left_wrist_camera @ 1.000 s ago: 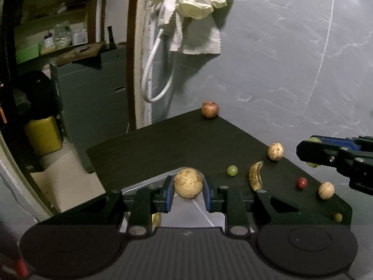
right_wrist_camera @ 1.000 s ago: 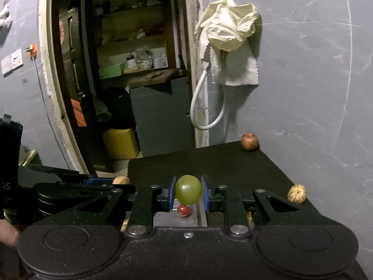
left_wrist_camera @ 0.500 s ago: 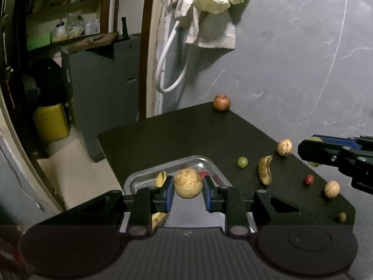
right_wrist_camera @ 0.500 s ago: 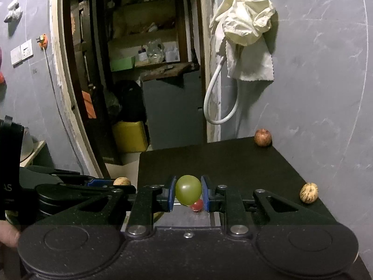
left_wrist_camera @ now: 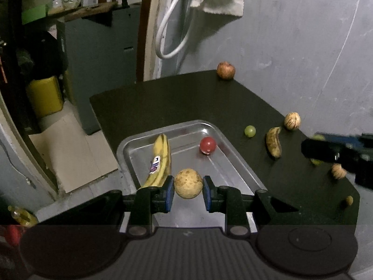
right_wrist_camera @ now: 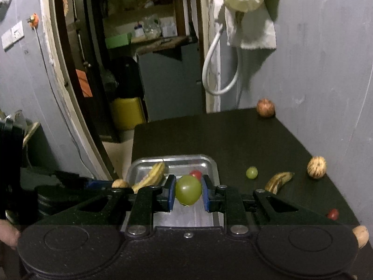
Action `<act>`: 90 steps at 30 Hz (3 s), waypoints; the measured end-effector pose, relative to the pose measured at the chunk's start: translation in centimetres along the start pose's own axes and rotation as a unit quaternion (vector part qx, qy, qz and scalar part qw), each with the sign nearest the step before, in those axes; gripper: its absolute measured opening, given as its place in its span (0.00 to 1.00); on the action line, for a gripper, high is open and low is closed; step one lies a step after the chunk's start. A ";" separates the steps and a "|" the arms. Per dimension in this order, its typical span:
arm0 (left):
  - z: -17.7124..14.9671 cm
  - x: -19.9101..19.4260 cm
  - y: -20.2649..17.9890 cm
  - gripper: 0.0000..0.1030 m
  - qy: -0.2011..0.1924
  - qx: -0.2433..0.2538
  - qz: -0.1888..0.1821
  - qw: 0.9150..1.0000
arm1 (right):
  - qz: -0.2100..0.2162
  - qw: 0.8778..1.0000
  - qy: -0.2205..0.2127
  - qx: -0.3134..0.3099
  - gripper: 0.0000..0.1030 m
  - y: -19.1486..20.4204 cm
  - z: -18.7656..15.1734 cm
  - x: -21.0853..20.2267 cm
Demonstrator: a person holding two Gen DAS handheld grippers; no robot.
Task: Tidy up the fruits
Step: 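Carry the tan fruit with the left tool over the tray while the right tool carries the green grape, then open the left tool to drop the tan fruit into the tray while the right tool releases the grape, then move both tools back over the remaining fruits on the table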
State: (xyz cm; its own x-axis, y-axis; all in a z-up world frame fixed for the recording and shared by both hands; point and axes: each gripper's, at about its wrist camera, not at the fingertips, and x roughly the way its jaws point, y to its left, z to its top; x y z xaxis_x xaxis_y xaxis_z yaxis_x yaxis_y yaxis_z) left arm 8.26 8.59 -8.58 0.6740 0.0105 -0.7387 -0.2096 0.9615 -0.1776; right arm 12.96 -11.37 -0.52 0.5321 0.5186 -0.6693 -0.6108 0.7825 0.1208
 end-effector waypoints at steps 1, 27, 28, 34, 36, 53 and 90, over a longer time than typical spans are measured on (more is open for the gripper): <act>0.2 0.5 0.1 0.27 0.003 0.001 -0.002 1.000 | 0.000 1.000 0.005 0.001 0.24 -0.1 -0.2 0.4; 4.9 13.6 0.3 0.27 0.097 0.076 -0.058 0.991 | 0.002 0.994 0.105 -0.010 0.24 -1.3 -3.5 12.8; 5.0 13.8 0.3 0.27 0.099 0.076 -0.059 0.990 | 0.001 0.994 0.107 -0.009 0.24 -1.4 -3.6 13.1; 5.2 14.6 0.4 0.27 0.105 0.079 -0.063 0.989 | 0.003 0.993 0.114 -0.006 0.24 -1.8 -3.6 14.7; 5.4 14.7 0.4 0.27 0.105 0.079 -0.064 0.989 | 0.004 0.993 0.114 -0.009 0.24 -1.6 -3.5 15.0; 5.8 14.5 0.5 0.29 0.110 0.072 -0.063 0.989 | 0.009 0.993 0.118 -0.007 0.29 -1.3 -3.9 15.4; 4.3 1.5 -4.8 0.99 0.017 0.042 -0.116 0.992 | -0.061 0.995 0.003 0.085 0.98 -6.2 -5.2 -3.6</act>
State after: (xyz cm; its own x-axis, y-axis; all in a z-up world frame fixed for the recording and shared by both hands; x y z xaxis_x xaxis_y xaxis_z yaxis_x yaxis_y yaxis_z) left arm 13.32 5.18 -6.05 0.6733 -0.2207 -0.7057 0.0087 0.9567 -0.2909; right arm 11.78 -19.90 -2.62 0.5923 0.4147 -0.6907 -0.4342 0.8865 0.1600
